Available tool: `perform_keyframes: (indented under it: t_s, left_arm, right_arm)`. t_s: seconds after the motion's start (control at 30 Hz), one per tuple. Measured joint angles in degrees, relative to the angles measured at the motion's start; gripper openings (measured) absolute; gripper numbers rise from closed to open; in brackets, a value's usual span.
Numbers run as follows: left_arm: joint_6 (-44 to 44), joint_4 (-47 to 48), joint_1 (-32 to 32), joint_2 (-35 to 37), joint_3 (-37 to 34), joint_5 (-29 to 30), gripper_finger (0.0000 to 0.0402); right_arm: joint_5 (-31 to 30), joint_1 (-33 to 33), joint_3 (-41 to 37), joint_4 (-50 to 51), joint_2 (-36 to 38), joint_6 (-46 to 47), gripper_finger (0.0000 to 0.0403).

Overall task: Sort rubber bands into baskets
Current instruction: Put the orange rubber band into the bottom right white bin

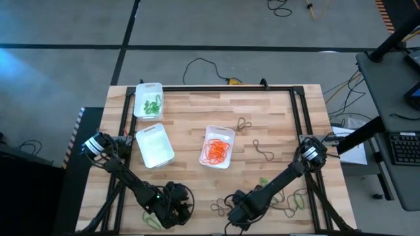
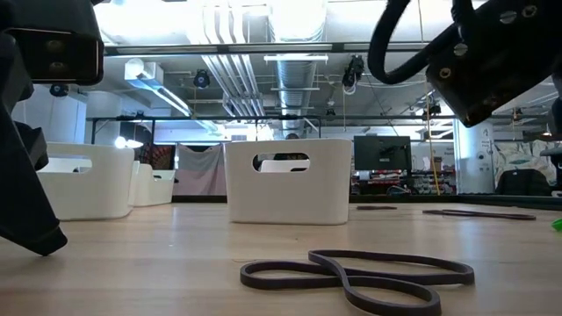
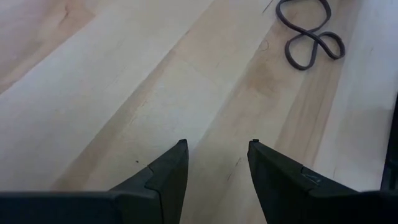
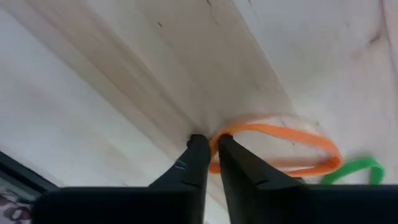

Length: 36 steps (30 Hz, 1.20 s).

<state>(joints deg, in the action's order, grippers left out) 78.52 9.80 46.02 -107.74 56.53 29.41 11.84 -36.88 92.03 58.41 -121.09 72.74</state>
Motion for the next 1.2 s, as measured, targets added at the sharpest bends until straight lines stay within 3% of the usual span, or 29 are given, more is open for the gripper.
perform_keyframes:
  t_s: [0.1,0.53,0.93,1.2]
  left_arm:
    - [0.00,-0.26,0.00,0.00,0.00,-0.04,0.0153]
    - [-0.02,-0.18,0.02,0.00,0.00,-0.03,0.0153]
    - [-0.03,-0.19,0.02,0.00,0.00,-0.02,0.0153]
    - [-0.01,-0.28,0.02,0.00,0.00,-0.01,0.0153]
  right_arm:
    - [0.17,0.00,0.15,0.71,0.17,-0.36,0.0014]
    - [0.37,-0.74,4.38,1.49,0.85,-0.69,0.0011]
    - [0.20,-0.61,2.99,0.68,0.74,-1.81,0.0087]
    - [1.89,-0.70,0.57,-3.36,0.74,-1.83,0.0071]
